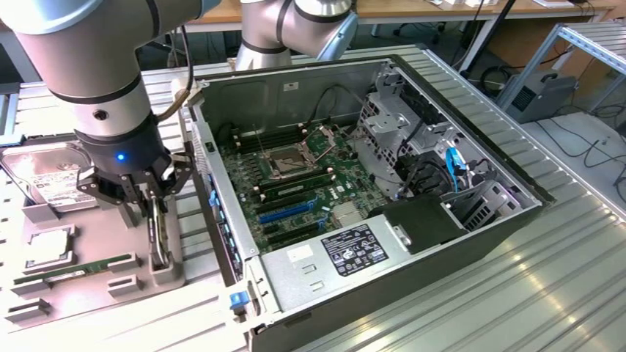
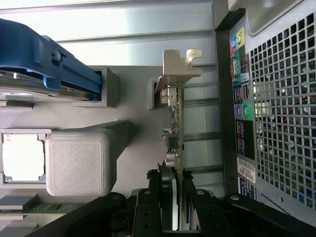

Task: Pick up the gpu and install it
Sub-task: 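Pick up the gpu and move the gpu toward the slot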

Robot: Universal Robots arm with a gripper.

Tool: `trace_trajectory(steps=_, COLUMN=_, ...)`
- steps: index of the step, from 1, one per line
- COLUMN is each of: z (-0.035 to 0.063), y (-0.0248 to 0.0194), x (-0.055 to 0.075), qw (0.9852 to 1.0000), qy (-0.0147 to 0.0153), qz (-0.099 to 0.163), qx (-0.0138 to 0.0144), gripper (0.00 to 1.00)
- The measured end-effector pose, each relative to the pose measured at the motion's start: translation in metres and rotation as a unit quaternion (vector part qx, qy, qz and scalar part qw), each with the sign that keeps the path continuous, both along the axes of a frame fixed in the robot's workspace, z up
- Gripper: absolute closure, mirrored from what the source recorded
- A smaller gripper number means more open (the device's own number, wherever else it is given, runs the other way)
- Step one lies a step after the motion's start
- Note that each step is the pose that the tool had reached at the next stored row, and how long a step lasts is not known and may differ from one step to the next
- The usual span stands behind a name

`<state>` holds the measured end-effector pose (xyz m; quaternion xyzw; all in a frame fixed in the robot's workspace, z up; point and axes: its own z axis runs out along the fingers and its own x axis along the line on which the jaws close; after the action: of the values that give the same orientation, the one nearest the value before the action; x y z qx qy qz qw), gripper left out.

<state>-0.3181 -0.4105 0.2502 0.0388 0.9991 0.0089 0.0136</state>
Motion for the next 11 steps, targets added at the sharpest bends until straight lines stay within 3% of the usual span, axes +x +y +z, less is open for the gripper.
trace_trajectory(steps=4, z=0.0009, y=0.0000, x=0.000, qw=1.0000, qy=0.0000, qz=0.000, qx=0.0000, gripper=0.71)
trace_trajectory(steps=11, z=0.0360, y=0.0000, x=0.000, qw=1.0000, qy=0.0000, qz=0.000, qx=-0.0001, gripper=0.71)
